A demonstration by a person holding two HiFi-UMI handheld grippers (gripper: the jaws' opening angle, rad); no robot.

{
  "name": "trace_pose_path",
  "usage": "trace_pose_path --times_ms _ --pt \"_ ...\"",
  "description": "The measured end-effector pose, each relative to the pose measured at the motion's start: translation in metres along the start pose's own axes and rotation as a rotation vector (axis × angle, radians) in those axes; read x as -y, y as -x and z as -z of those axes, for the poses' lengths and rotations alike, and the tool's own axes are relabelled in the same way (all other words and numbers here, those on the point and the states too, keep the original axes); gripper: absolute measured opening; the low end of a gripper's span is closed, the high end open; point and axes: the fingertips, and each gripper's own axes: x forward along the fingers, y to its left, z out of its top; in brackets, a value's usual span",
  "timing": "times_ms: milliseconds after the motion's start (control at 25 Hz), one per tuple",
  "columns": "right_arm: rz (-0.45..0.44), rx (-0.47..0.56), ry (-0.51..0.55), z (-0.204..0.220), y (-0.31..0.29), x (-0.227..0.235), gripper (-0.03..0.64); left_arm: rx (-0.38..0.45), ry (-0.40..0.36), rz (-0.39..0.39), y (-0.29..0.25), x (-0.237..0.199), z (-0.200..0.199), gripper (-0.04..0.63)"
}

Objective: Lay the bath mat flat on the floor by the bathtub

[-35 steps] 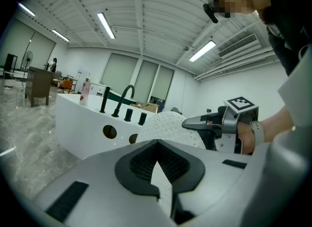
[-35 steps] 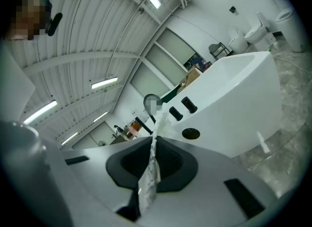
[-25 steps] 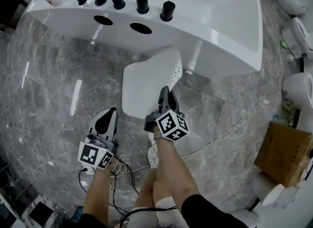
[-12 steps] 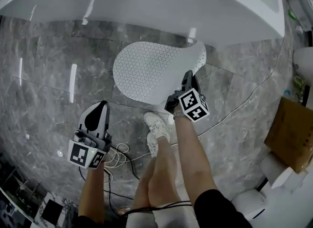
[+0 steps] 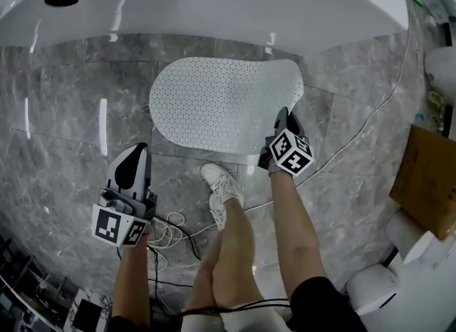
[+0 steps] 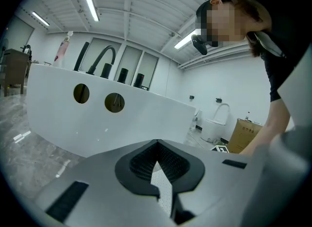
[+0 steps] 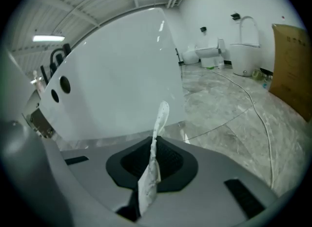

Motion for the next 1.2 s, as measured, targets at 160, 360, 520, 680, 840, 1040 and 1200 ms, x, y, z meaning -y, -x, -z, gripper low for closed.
trace_pose_path --times_ms 160,360,520,680,840,1040,1200 --pt "0.012 -0.144 0.187 0.038 -0.021 0.021 0.038 -0.004 -0.002 0.001 -0.011 -0.002 0.019 0.014" --pt "0.056 -0.228 0.269 0.073 -0.043 0.060 0.038 -0.004 0.004 0.003 -0.019 -0.005 0.046 0.014" --pt "0.115 -0.242 0.270 0.096 -0.057 0.095 0.038 -0.005 -0.017 0.012 -0.026 -0.012 0.067 0.014" --pt "0.196 -0.273 0.250 0.114 -0.068 0.128 0.038 0.006 -0.007 -0.003 -0.037 -0.025 0.083 0.014" --pt "0.270 -0.293 0.247 0.117 -0.059 0.152 0.090 0.004 0.005 0.002 -0.040 -0.023 0.088 0.014" --pt "0.329 -0.323 0.249 0.110 -0.029 0.171 0.091 -0.002 0.014 0.018 -0.038 -0.010 0.075 0.014" --pt "0.286 -0.274 0.245 0.083 -0.002 0.163 0.089 0.005 0.028 0.016 -0.036 0.003 0.057 0.014"
